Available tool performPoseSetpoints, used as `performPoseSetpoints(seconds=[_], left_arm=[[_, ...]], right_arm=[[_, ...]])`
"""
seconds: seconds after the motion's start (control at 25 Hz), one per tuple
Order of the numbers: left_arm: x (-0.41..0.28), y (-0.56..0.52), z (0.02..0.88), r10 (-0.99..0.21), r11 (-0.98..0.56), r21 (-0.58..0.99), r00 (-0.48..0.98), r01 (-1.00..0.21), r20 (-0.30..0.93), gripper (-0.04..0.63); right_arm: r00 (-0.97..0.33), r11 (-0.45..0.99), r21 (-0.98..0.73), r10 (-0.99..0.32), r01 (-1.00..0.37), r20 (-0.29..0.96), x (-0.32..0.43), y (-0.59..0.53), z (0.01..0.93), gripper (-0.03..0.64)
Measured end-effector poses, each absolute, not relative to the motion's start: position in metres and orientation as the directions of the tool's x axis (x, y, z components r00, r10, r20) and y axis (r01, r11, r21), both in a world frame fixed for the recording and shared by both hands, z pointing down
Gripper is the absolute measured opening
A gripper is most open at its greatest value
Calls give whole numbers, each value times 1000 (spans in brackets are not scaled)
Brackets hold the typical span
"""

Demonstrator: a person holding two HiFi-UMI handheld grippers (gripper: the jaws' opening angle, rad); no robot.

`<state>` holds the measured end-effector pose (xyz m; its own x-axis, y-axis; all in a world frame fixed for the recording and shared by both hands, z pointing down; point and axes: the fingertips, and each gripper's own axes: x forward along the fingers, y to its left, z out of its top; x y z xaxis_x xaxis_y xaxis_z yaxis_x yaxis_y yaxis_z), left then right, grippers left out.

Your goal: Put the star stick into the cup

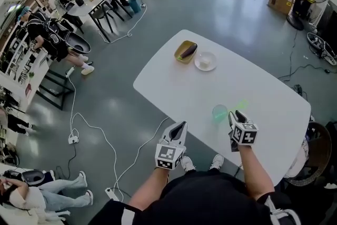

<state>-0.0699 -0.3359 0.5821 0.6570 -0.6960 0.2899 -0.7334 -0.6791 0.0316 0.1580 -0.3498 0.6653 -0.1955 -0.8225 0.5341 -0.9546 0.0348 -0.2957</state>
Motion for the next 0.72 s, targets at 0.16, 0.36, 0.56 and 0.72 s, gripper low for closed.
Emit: performPoseSetpoints(seconds=[0.16, 0.36, 0.56, 0.72], left_arm=[[-66, -335, 582, -696, -680, 33, 658, -733, 288, 0], [-66, -335, 576, -694, -686, 30, 666, -727, 275, 0], [-63, -332, 570, -692, -691, 30, 673, -722, 262, 0], [-57, -330, 561, -692, -696, 28, 681, -717, 240, 0]], right_arm=[[-216, 93, -258, -835, -962, 505, 150, -337, 643, 121], [-253, 193, -175, -856, -965, 451, 137, -327, 603, 113], [-251, 204, -163, -899, -965, 359, 133, -326, 558, 72], [-245, 213, -140, -926, -967, 286, 128, -324, 530, 24]])
